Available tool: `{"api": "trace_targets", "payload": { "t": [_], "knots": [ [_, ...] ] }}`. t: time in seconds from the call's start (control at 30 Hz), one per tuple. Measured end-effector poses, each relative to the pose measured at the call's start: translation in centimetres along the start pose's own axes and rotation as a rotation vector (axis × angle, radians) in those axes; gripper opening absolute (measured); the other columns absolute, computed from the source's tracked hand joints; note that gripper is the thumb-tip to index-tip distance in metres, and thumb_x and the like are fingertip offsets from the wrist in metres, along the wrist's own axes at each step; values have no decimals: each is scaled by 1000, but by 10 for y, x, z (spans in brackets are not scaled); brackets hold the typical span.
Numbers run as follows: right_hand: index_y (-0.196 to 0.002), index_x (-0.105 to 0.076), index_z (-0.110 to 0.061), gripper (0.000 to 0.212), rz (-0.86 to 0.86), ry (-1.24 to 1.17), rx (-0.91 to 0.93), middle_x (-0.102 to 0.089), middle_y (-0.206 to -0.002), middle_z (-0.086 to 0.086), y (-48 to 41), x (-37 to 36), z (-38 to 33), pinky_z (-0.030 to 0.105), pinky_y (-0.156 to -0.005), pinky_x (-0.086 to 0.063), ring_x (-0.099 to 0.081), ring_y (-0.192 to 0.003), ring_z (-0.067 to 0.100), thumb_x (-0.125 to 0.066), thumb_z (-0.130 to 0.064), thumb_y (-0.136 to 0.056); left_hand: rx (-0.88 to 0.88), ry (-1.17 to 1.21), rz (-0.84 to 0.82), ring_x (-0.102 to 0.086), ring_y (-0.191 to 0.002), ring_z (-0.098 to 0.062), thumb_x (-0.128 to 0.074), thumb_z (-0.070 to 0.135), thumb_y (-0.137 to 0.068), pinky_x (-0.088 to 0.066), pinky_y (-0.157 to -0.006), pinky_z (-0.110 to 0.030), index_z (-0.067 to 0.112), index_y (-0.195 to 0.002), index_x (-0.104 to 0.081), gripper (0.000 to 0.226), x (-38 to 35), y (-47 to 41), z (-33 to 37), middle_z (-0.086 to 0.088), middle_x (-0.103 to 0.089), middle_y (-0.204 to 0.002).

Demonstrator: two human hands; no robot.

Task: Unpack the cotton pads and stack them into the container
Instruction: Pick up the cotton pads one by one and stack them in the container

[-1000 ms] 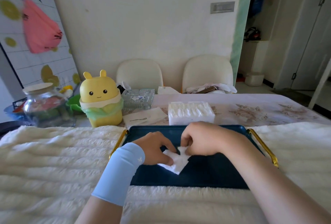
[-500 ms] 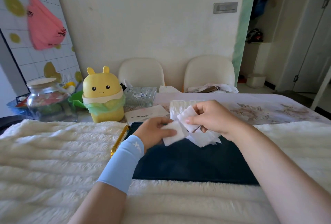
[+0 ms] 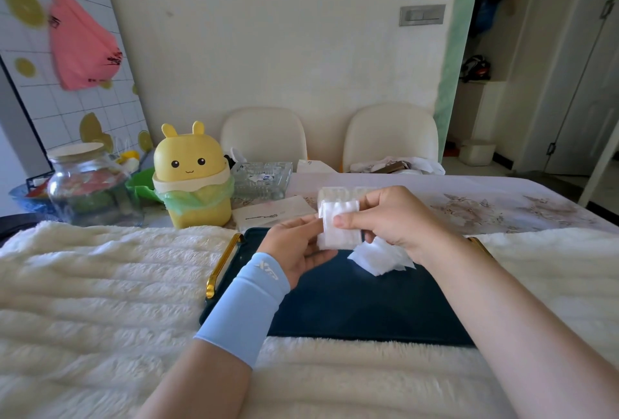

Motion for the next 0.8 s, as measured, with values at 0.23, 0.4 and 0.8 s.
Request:
{"api": "trace_targets", "payload": {
  "t": [0.23, 0.4, 0.8],
  "knots": [
    [-79, -75, -6, 37, 74, 151, -15, -76, -81, 7, -3, -6, 4, 41, -85, -56, -69, -77, 19, -93, -35, -66, -59, 36, -129, -74, -86, -22, -55, 20, -100, -59, -66, -27, 3, -111, -70, 24, -8, 9, 4, -15, -75, -103],
    [-65, -62, -16, 29, 70, 86, -13, -57, -56, -9, -3, -3, 5, 22, -59, -43, -54, -58, 9, -84, -28, -79, -109, 8, -179, -72, -90, -20, -70, 26, -83, -59, -71, -24, 5, -108, -72, 33, -9, 11, 7, -15, -74, -106],
    [-94, -69, -10, 23, 47, 12, 17, -64, -79, -6, -7, -7, 7, 24, -65, -44, -59, -71, 12, -77, -30, -86, -148, 24, -206, -72, -90, -20, -69, 18, -85, -60, -72, -26, 1, -110, -69, 30, -5, 9, 5, -13, -74, -103]
  ]
}}
Point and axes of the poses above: each hand's wrist, its own y-axis away from the middle knuckle, its own x-axis out of the back of the hand, z = x × y, the point moved 1 cm from there along -y, towards the middle knuckle
